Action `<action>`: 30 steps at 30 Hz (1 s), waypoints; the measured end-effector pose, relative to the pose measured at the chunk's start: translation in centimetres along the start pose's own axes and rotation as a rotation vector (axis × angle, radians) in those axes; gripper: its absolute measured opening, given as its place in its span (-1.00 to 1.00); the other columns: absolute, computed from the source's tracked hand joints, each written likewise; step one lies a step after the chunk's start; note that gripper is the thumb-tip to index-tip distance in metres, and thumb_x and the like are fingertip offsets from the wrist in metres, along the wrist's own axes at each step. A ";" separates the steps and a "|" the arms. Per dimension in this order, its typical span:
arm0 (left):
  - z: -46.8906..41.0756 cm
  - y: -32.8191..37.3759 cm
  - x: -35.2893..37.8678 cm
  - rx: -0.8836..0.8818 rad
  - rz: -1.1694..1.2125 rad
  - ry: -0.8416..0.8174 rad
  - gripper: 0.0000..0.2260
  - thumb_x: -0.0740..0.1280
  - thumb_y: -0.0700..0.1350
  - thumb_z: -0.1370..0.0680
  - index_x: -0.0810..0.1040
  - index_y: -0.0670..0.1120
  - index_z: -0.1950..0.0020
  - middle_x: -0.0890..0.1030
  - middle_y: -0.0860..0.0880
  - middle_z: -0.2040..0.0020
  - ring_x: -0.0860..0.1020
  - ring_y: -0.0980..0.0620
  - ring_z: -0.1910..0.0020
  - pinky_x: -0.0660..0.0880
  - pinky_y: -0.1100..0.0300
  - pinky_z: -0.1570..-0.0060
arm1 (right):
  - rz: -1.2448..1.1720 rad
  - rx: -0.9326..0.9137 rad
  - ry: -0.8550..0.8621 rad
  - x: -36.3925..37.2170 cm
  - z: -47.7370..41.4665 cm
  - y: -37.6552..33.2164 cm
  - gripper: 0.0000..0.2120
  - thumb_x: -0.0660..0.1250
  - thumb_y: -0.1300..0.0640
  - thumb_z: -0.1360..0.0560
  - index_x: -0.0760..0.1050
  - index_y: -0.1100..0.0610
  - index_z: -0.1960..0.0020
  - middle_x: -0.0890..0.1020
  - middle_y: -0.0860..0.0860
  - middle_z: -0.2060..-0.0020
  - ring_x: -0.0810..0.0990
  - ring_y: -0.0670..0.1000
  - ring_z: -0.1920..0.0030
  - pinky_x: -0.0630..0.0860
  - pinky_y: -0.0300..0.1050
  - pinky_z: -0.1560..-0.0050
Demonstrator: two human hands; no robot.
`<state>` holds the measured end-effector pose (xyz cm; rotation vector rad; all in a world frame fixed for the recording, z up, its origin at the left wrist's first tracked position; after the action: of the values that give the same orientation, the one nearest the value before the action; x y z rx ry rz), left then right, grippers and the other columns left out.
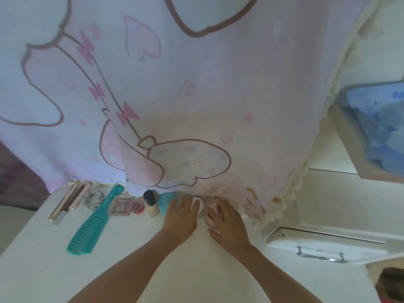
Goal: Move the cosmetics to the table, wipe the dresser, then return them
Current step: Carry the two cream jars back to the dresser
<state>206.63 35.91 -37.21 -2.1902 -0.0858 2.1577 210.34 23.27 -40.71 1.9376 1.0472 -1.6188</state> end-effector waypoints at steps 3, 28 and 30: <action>2.1 -0.4 -0.5 -0.014 0.015 0.036 -0.50 0.58 0.06 -0.01 0.64 -0.08 0.11 0.66 -0.06 0.16 0.62 -0.05 0.22 0.56 0.07 0.20 | 0.025 -0.062 0.077 -0.7 0.9 -0.6 -0.33 0.53 -0.13 -0.14 0.36 0.02 -0.15 0.55 0.13 -0.14 0.34 0.11 -0.21 0.56 -0.06 0.02; 37.4 -5.0 -7.2 -0.883 0.051 0.209 -0.55 0.05 0.15 -0.39 0.65 -0.03 0.06 0.67 -0.02 0.06 0.62 -0.04 0.07 0.57 0.05 0.15 | -0.150 -0.640 0.201 -7.4 6.1 -24.2 -0.61 0.14 -0.13 -0.36 0.61 0.07 0.05 0.63 0.14 -0.01 0.46 0.10 -0.10 0.58 0.08 0.06; 42.2 -3.5 -7.2 -0.923 0.020 0.296 -0.60 0.08 0.14 -0.38 0.60 -0.03 0.03 0.65 -0.04 0.06 0.54 -0.04 0.02 0.48 0.07 0.06 | -0.199 -0.727 0.185 -7.5 9.3 -27.8 -0.63 0.15 -0.13 -0.36 0.59 0.05 0.05 0.62 0.13 0.00 0.45 0.07 -0.10 0.58 0.05 0.06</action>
<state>164.32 39.14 -30.37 -2.8989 -1.2626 1.9759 182.93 32.16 -31.55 1.5246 1.6587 -0.9375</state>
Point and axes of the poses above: each hand's wrist, its own z-axis away from the middle knuckle, its own x-axis out of the palm, y = z × x, the point moved 5 cm from there along -z, towards the middle knuckle
